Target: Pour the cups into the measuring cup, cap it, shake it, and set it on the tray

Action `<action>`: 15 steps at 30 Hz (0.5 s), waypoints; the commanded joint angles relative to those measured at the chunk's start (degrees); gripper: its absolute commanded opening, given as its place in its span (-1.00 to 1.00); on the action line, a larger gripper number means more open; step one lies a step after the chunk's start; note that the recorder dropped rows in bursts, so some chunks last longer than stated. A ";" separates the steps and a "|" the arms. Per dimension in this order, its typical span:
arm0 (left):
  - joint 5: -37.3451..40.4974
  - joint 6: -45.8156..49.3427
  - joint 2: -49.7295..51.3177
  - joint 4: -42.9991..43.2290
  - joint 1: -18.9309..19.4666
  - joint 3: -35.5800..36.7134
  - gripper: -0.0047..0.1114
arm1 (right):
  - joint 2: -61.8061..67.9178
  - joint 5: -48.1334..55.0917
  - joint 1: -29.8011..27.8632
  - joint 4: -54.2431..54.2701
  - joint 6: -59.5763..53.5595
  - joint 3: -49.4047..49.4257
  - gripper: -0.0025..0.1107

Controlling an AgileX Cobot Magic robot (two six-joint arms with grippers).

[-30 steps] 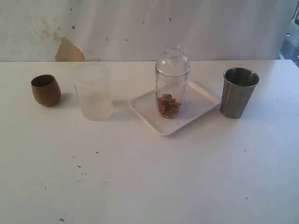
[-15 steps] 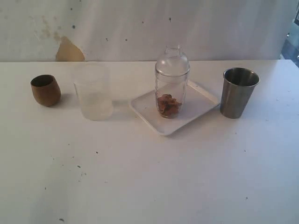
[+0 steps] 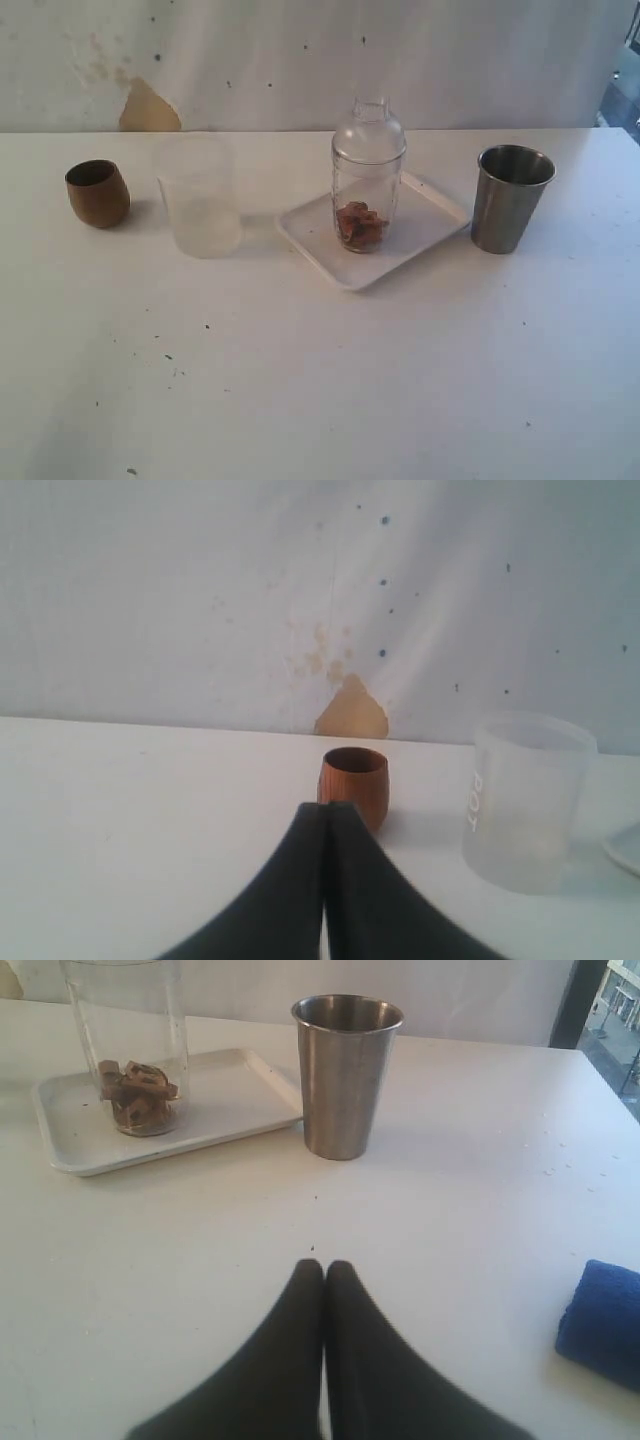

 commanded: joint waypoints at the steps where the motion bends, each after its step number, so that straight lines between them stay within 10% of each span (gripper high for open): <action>1: 2.17 -0.38 -0.22 0.00 0.18 0.36 -0.92 | -0.29 -0.30 -0.10 0.05 -0.02 0.06 -0.96; 15: 9.02 1.32 -0.22 0.00 2.27 0.36 -0.92 | -0.29 -0.30 -0.10 0.05 -0.02 0.06 -0.96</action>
